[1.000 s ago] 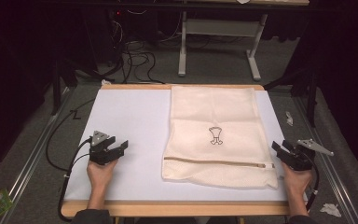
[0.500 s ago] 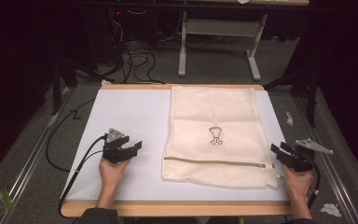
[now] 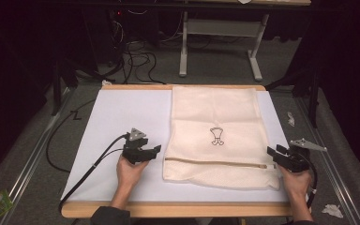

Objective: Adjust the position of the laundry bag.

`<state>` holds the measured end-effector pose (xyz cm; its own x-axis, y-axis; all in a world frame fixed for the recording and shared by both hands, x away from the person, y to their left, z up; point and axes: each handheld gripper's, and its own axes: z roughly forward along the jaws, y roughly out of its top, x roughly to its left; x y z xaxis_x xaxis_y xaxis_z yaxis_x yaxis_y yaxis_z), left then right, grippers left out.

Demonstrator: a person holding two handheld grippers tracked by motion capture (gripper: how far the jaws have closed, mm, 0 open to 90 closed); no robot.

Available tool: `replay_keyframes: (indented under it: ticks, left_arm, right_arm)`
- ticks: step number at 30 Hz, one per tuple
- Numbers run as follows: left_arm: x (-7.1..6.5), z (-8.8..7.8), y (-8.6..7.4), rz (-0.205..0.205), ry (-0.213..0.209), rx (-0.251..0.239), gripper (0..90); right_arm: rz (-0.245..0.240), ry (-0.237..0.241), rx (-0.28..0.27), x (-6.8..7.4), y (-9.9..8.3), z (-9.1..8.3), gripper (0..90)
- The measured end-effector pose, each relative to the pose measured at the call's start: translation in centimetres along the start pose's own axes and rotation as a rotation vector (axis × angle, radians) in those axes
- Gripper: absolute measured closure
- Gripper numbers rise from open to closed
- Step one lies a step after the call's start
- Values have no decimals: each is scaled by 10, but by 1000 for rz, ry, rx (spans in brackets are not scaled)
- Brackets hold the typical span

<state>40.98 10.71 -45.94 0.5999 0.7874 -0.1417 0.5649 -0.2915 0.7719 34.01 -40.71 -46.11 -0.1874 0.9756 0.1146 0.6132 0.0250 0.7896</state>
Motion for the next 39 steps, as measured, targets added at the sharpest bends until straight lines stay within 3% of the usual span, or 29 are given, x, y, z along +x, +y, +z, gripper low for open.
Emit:
replay_keyframes:
  ticks: [5,8,14,19,21,26,29,30,32,34,36,37,39]
  left_arm:
    - [-13,10,8,0,-36,6,338]
    - [-21,17,11,15,-27,20,335]
    - [-29,34,15,2,-44,79,321]
    - [-36,43,17,12,-23,101,317]
    - [-35,47,18,-12,-27,105,321]
    - [-35,53,17,-16,-10,119,343]
    - [-36,54,18,-18,-20,116,465]
    - [-37,55,18,-16,-17,116,465]
    - [-42,57,20,27,2,127,536]
    - [-43,57,21,37,4,128,557]
    - [-41,58,21,29,4,129,621]
    - [-41,58,22,31,5,131,712]
    - [-41,58,22,37,-3,126,755]
  right_arm:
    - [1,2,18,2,1,3,524]
    - [-4,6,31,2,2,7,522]
    - [12,0,50,2,1,11,520]
    - [20,-1,74,1,2,16,523]
    - [21,0,78,1,3,18,531]
    - [14,9,98,5,6,22,613]
    - [-1,14,116,8,8,25,693]
    - [1,17,123,9,9,25,713]
    - [-15,25,133,10,9,26,796]
    - [-18,30,136,10,10,26,817]
    - [-15,44,141,9,10,27,848]
    - [-17,47,146,9,10,28,866]
    - [-19,51,143,9,10,28,871]
